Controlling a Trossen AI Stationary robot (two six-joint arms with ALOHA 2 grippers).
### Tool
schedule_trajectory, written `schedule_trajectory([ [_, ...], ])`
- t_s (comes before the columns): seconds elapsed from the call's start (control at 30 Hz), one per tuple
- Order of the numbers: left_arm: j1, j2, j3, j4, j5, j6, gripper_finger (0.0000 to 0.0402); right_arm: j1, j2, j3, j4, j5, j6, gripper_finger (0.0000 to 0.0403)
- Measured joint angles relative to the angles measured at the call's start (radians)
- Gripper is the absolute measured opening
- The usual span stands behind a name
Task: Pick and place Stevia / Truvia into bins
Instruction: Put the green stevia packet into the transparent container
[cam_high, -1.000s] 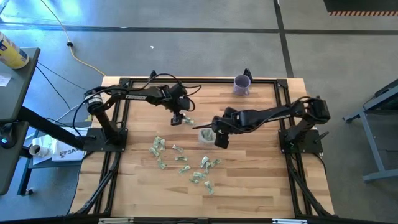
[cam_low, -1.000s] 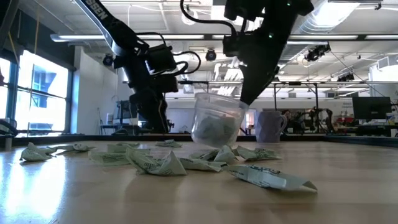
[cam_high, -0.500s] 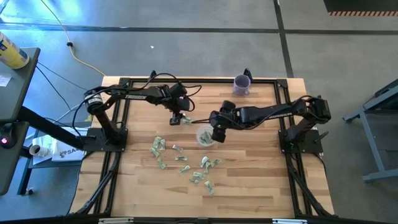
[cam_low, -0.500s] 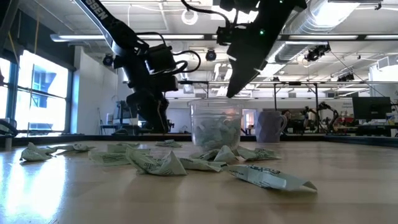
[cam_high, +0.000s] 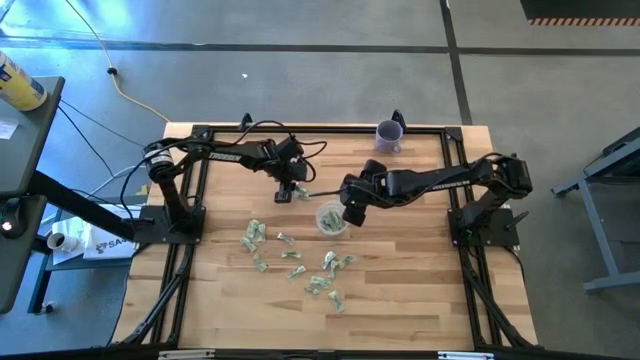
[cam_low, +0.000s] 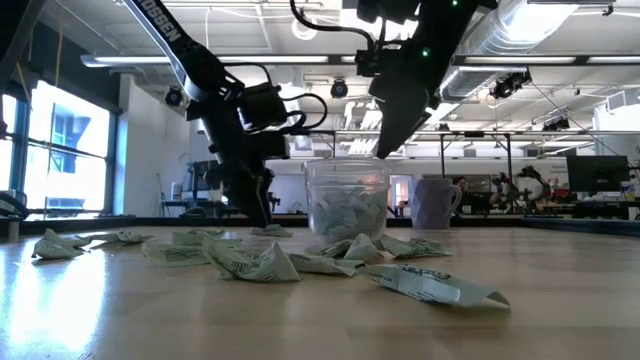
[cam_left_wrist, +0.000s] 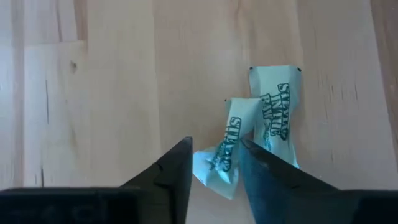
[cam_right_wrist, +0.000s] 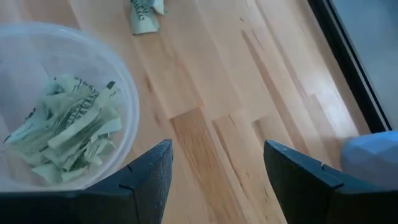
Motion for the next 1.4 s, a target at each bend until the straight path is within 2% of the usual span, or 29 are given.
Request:
schedule_trajectory([
  [0.4, -0.001, 0.049, 0.007, 0.007, 0.025, -0.052, 0.0057, 0.043, 0.000, 0.000, -0.108, 0.025, 0.063, 0.0234],
  [0.53, -0.002, 0.040, 0.048, -0.068, 0.004, -0.101, 0.0023, 0.082, 0.000, 0.000, -0.158, 0.046, 0.117, 0.0228],
  [0.63, -0.008, 0.021, 0.117, -0.115, -0.002, -0.133, 0.0021, 0.109, 0.000, -0.008, -0.195, 0.072, 0.176, 0.0223],
  [0.8, -0.031, -0.039, 0.238, -0.206, 0.001, -0.155, 0.0024, 0.157, 0.000, -0.056, -0.239, 0.052, 0.312, 0.0214],
  [0.93, -0.077, -0.077, 0.325, -0.246, 0.112, -0.147, 0.0022, 0.208, 0.000, -0.099, -0.253, 0.023, 0.452, 0.0207],
  [1.07, -0.165, -0.073, 0.343, -0.258, 0.153, -0.145, 0.0022, 0.250, 0.000, -0.122, -0.251, 0.000, 0.589, 0.0204],
  [1.23, -0.225, -0.036, 0.340, -0.223, 0.167, -0.129, 0.0027, 0.303, 0.000, -0.119, -0.318, 0.059, 0.821, 0.0206],
  [1.4, -0.289, 0.020, 0.341, -0.168, 0.156, -0.129, 0.0023, 0.340, -0.003, -0.118, -0.316, 0.059, 0.929, 0.0204],
])
